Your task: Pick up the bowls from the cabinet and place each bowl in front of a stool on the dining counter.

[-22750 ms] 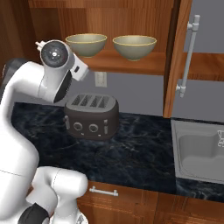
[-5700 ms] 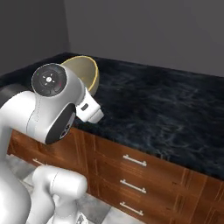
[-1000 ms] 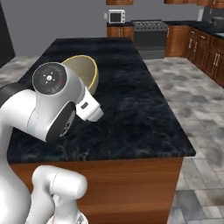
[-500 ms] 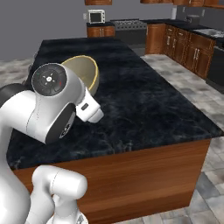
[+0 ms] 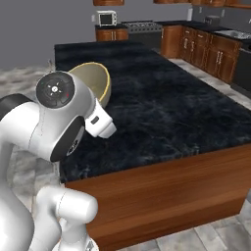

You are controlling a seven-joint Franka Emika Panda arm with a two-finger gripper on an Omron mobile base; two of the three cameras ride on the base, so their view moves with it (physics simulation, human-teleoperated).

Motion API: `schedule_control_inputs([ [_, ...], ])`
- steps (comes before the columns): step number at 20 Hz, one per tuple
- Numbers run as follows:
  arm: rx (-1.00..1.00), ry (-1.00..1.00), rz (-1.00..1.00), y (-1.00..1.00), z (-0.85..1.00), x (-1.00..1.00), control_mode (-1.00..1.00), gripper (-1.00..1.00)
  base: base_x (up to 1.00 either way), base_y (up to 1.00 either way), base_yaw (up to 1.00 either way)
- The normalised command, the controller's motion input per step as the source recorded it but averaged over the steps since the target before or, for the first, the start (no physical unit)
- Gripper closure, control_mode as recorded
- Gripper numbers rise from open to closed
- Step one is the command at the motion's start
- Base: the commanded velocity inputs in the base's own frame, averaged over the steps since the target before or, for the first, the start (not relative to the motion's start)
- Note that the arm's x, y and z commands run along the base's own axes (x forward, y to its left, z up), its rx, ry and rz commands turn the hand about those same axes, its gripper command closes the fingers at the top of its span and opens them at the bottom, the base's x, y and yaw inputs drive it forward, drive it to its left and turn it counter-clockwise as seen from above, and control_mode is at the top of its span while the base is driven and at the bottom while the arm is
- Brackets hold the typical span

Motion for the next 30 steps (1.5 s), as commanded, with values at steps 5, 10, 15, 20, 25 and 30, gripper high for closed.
schedule_control_inputs([
  [5,0.00,0.00,0.00,0.00,0.00,0.00,1.00,1.00,0.13,1.00,-0.32],
  [10,0.00,0.00,0.00,0.00,0.00,0.00,1.00,1.00,0.56,1.00,-0.45],
  [15,0.00,0.00,0.00,0.00,0.00,0.00,1.00,1.00,0.59,1.00,-0.46],
  [20,0.00,0.00,0.00,0.00,0.00,0.00,1.00,1.00,0.44,1.00,-0.43],
  [25,0.00,0.00,0.00,0.00,0.00,0.00,1.00,1.00,0.04,1.00,-0.33],
  [30,0.00,0.00,0.00,0.00,0.00,0.00,1.00,1.00,0.00,1.00,-0.29],
])
